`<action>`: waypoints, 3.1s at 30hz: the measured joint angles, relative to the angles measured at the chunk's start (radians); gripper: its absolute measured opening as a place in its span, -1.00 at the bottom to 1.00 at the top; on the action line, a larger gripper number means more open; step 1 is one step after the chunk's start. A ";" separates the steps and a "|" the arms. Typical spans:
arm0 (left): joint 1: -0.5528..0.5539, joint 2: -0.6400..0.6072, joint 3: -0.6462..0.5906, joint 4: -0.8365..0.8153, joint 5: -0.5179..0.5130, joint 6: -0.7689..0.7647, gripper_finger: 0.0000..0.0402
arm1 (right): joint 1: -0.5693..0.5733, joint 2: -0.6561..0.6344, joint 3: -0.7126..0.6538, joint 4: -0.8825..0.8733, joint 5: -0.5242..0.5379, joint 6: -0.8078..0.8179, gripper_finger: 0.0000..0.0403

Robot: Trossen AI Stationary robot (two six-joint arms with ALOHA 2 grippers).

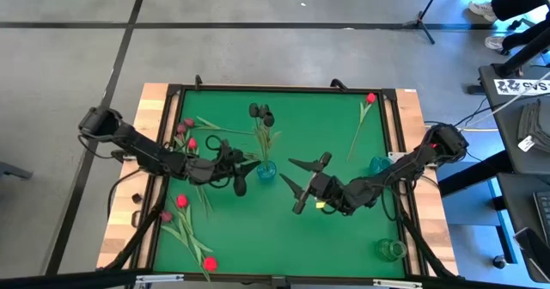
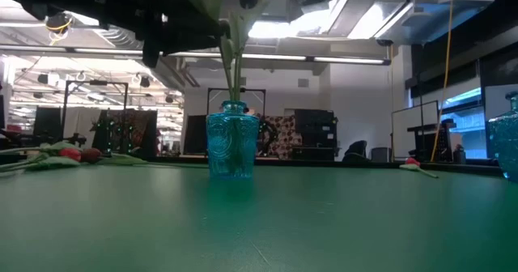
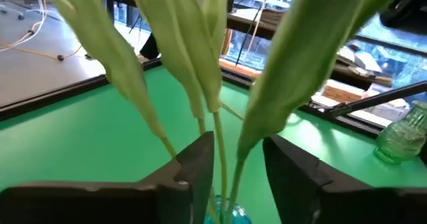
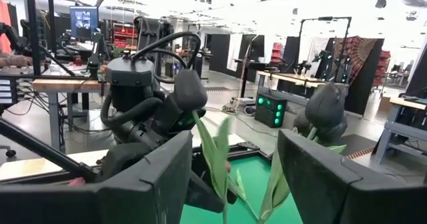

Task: Sort flowers into vase by color
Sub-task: Put the red flower into the right blue vase

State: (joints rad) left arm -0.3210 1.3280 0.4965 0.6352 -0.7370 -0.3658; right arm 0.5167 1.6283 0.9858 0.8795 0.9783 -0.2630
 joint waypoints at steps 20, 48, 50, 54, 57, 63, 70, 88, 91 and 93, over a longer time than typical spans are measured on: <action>-0.138 -0.422 0.096 -1.072 -0.006 -0.305 -0.10 | -0.008 -0.071 0.037 -0.251 0.452 0.011 0.11; -0.531 -0.530 0.097 -1.159 -0.223 -0.332 -0.10 | -0.709 -0.197 0.254 -2.315 -0.497 1.198 0.11; -0.531 -0.529 0.097 -1.158 -0.221 -0.334 -0.10 | -0.850 -0.195 0.222 -2.251 -0.535 1.089 0.11; -0.538 -0.529 0.097 -1.158 -0.218 -0.340 -0.10 | -1.125 -0.194 0.135 -2.034 -0.642 0.957 0.11; -0.550 -0.529 0.097 -1.155 -0.216 -0.340 -0.10 | -1.275 -0.193 0.081 -1.881 -0.703 0.947 0.11; -0.560 -0.529 0.097 -1.155 -0.216 -0.359 -0.10 | -1.414 -0.175 0.021 -1.797 -0.771 0.988 0.11; -0.560 -0.507 0.097 -1.156 -0.249 -0.355 -0.10 | -1.434 -0.129 -0.081 -1.741 -0.870 1.023 0.11; -0.560 -0.462 0.096 -1.133 -0.241 -0.364 -0.10 | -1.420 -0.109 -0.255 -1.536 -0.891 1.174 -0.53; -0.560 -0.462 0.096 -1.123 -0.246 -0.364 -0.10 | -1.394 -0.108 -0.255 -1.528 -0.858 1.180 -0.68; -0.560 -0.462 0.096 -1.108 -0.253 -0.360 -0.10 | -1.379 -0.108 -0.255 -1.522 -0.848 1.195 -0.80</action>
State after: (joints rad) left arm -0.8806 0.8661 0.5926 -0.4726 -0.9901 -0.7254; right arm -0.8618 1.5208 0.7303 -0.6428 0.1307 0.9318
